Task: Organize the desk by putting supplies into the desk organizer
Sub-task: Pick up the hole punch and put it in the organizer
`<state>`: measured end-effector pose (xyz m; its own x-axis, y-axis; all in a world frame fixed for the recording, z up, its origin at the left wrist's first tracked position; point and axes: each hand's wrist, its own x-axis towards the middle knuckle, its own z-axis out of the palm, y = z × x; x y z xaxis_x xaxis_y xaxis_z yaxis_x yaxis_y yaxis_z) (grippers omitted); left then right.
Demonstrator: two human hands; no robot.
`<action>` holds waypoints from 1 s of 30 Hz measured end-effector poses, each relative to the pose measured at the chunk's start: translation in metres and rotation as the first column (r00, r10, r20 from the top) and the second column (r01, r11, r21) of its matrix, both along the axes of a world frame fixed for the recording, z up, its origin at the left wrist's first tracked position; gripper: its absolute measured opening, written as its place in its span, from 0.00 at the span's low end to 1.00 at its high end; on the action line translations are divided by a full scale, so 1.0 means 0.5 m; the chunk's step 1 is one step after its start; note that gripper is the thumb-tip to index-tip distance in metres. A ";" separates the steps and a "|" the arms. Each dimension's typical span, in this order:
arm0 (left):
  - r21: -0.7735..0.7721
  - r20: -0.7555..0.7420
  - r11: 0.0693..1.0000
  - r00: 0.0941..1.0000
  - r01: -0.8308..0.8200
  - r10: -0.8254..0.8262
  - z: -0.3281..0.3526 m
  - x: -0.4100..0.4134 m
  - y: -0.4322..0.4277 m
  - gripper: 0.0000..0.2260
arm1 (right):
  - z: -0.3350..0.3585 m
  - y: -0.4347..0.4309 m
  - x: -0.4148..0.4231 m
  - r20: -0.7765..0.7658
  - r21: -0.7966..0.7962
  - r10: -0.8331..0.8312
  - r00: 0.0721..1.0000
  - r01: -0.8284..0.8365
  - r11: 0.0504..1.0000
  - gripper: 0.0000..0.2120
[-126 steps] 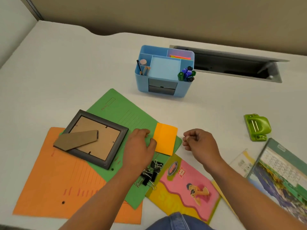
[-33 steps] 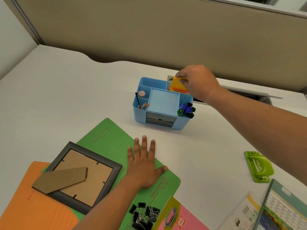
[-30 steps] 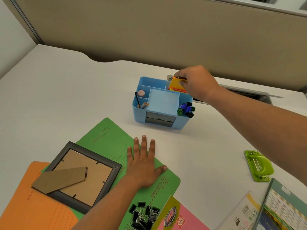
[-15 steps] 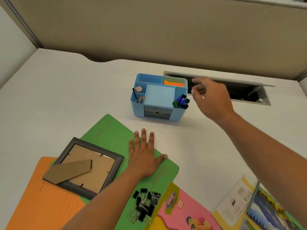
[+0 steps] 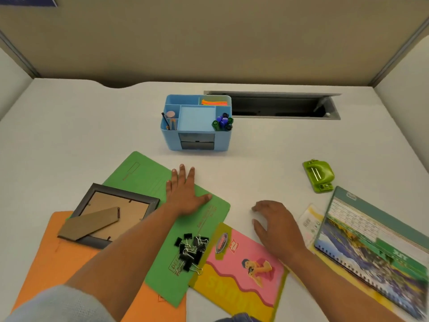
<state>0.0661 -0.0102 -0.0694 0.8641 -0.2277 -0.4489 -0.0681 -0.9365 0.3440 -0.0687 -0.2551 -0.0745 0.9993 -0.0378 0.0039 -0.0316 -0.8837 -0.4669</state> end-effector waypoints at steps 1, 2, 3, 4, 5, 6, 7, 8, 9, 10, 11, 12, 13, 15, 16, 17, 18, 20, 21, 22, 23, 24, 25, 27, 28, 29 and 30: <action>0.003 -0.001 1.000 1.000 0.001 -0.001 -0.001 -0.001 -0.001 0.47 | 0.004 -0.007 0.001 0.007 0.007 -0.012 1.000 0.012 1.000 0.15; 0.012 0.000 1.000 1.000 0.005 -0.005 -0.001 -0.002 -0.001 0.47 | 0.010 -0.016 0.005 0.021 0.018 -0.033 0.999 0.033 0.999 0.14; 0.021 0.000 1.000 1.000 0.010 -0.010 -0.002 -0.002 -0.002 0.48 | 0.017 -0.027 0.012 0.036 0.030 -0.058 0.998 0.057 0.998 0.13; 0.029 -0.002 0.999 1.000 0.014 -0.014 -0.003 -0.002 -0.003 0.48 | 0.026 -0.041 0.022 0.054 0.042 -0.089 0.995 0.087 0.995 0.13; 0.036 -0.005 0.999 1.000 0.018 -0.018 -0.003 -0.001 -0.003 0.48 | 0.037 -0.059 0.034 0.069 0.052 -0.129 0.989 0.126 0.991 0.13; 0.041 -0.008 0.999 1.000 0.021 -0.021 -0.003 -0.001 -0.003 0.48 | 0.046 -0.079 0.047 0.079 0.067 -0.176 0.981 0.171 0.983 0.14; 0.046 -0.011 0.999 1.000 0.024 -0.023 -0.003 -0.001 -0.004 0.48 | 0.057 -0.100 0.059 0.079 0.089 -0.230 0.970 0.223 0.971 0.14; 0.049 -0.012 0.998 1.000 0.026 -0.025 -0.004 -0.001 -0.004 0.48 | 0.068 -0.121 0.070 0.078 0.111 -0.285 0.955 0.276 0.955 0.15; 0.053 -0.014 0.998 1.000 0.028 -0.027 -0.004 -0.001 -0.004 0.48 | 0.078 -0.141 0.081 0.086 0.116 -0.338 0.937 0.328 0.938 0.16; 0.059 -0.016 0.998 0.999 0.031 -0.030 -0.004 -0.001 -0.004 0.48 | 0.086 -0.161 0.089 0.095 0.102 -0.391 0.916 0.381 0.919 0.18; 0.064 -0.019 0.997 0.999 0.034 -0.033 -0.005 -0.001 -0.004 0.48 | 0.095 -0.180 0.097 0.092 0.077 -0.448 0.889 0.443 0.893 0.20; 0.070 -0.021 0.997 0.999 0.036 -0.034 -0.005 -0.001 -0.004 0.48 | 0.101 -0.198 0.104 0.075 0.056 -0.503 0.861 0.500 0.864 0.22; 0.075 -0.023 0.997 0.999 0.037 -0.035 -0.005 -0.001 -0.004 0.48 | 0.103 -0.217 0.111 0.042 0.043 -0.545 0.837 0.543 0.838 0.24; 0.078 -0.026 0.996 0.999 0.036 -0.035 -0.004 -0.002 -0.005 0.48 | 0.101 -0.248 0.122 -0.057 0.021 -0.585 0.809 0.587 0.809 0.29; 0.079 -0.028 0.996 0.999 0.036 -0.034 -0.003 -0.002 -0.006 0.48 | 0.097 -0.260 0.127 -0.103 0.010 -0.592 0.799 0.596 0.803 0.31; 0.081 -0.032 0.996 0.999 0.036 -0.034 -0.002 -0.002 -0.006 0.48 | 0.096 -0.269 0.131 -0.136 0.001 -0.597 0.791 0.603 0.798 0.31; 0.082 -0.035 0.996 0.999 0.038 -0.035 -0.001 -0.002 -0.006 0.48 | 0.094 -0.275 0.134 -0.159 -0.008 -0.601 0.783 0.608 0.794 0.31; 0.084 -0.034 0.996 0.999 0.040 -0.037 -0.002 -0.002 -0.006 0.48 | 0.092 -0.281 0.137 -0.179 -0.016 -0.612 0.770 0.620 0.785 0.26; 0.085 -0.034 0.996 0.999 0.040 -0.037 -0.003 -0.001 -0.006 0.48 | 0.093 -0.282 0.138 -0.186 -0.013 -0.617 0.765 0.626 0.780 0.23; 0.088 -0.035 0.995 0.999 0.039 -0.036 -0.003 -0.001 -0.006 0.48 | 0.093 -0.282 0.139 -0.190 -0.010 -0.621 0.761 0.631 0.776 0.21; 0.092 -0.036 0.995 0.999 0.038 -0.035 -0.004 -0.001 -0.007 0.48 | 0.093 -0.283 0.140 -0.194 -0.009 -0.626 0.756 0.636 0.771 0.18; 0.094 -0.036 0.995 0.999 0.038 -0.035 -0.004 -0.001 -0.007 0.48 | 0.092 -0.284 0.141 -0.195 -0.009 -0.631 0.751 0.642 0.767 0.16; 0.093 -0.037 0.995 0.999 0.038 -0.035 -0.004 -0.001 -0.008 0.48 | 0.092 -0.285 0.143 -0.197 -0.009 -0.636 0.747 0.647 0.763 0.14; 0.087 -0.038 0.996 0.999 0.035 -0.032 -0.004 -0.001 -0.008 0.48 | 0.093 -0.284 0.146 -0.199 -0.009 -0.649 0.734 0.661 0.751 0.11; 0.086 -0.037 0.996 0.999 0.034 -0.031 -0.004 -0.001 -0.007 0.48 | 0.094 -0.285 0.147 -0.200 -0.007 -0.657 0.727 0.669 0.743 0.10; 0.085 -0.037 0.996 0.999 0.034 -0.031 -0.004 -0.001 -0.007 0.48 | 0.095 -0.284 0.148 -0.199 -0.005 -0.664 0.721 0.677 0.736 0.10; 0.084 -0.039 0.996 0.999 0.034 -0.031 -0.005 0.000 -0.007 0.48 | 0.096 -0.284 0.149 -0.200 -0.006 -0.671 0.715 0.683 0.730 0.10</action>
<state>0.0660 -0.0136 -0.0719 0.8388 -0.2153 -0.5000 -0.0875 -0.9598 0.2666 0.0061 -0.3972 -0.0267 0.6887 -0.6982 -0.1955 -0.6964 -0.5621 -0.4461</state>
